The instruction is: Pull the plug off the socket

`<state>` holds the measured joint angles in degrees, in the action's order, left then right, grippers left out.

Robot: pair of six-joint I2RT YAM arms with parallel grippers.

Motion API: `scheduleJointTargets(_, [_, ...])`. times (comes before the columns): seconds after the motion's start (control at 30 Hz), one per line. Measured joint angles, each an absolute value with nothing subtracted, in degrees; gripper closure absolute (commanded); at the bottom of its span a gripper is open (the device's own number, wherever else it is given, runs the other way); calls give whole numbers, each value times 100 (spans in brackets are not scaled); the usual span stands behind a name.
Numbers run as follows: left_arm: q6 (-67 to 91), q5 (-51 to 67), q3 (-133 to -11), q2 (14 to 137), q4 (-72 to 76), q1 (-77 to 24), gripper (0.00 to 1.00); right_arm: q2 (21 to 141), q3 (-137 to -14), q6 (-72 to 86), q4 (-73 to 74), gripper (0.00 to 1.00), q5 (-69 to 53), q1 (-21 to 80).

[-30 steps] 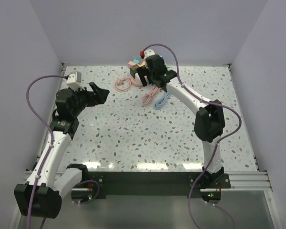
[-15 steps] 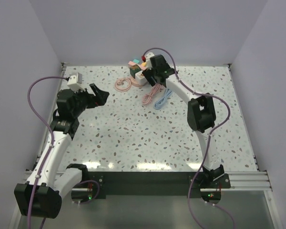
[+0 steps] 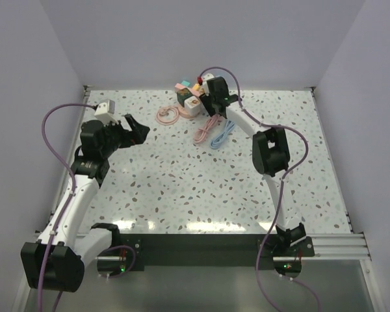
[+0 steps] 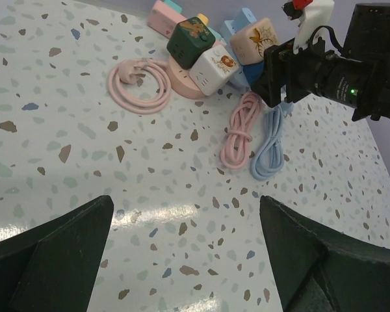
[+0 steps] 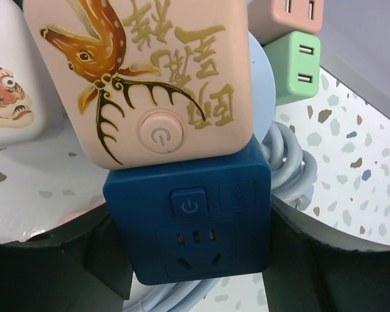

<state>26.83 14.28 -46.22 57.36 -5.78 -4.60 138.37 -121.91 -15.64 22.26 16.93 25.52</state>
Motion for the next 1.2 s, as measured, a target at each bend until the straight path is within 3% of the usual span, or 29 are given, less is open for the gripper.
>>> scheduleJointTargets(0.1, [2683, 1433, -4624, 5734, -578, -458, 0, 13782, -12108, -1455, 2189, 100, 1763, 2556])
scheduleJointTargets(0.33, [2687, 1476, -4622, 5623, -576, -458, 0, 13021, -11638, -1186, 2475, 100, 1297, 2545])
scheduleJointTargets(0.73, [2705, 2102, -4423, 5937, -432, -464, 0, 8982, -9531, -440, 2655, 100, 1321, 2698])
scheduleJointTargets(0.93, [2746, 2314, -4359, 6176, -403, -541, 0, 8617, -7981, 126, 3098, 100, 989, 2794])
scheduleJointTargets(1.2, [2773, 2383, -4283, 6200, -305, -805, 0, 8335, -6169, 1031, 3288, 100, 156, 3697])
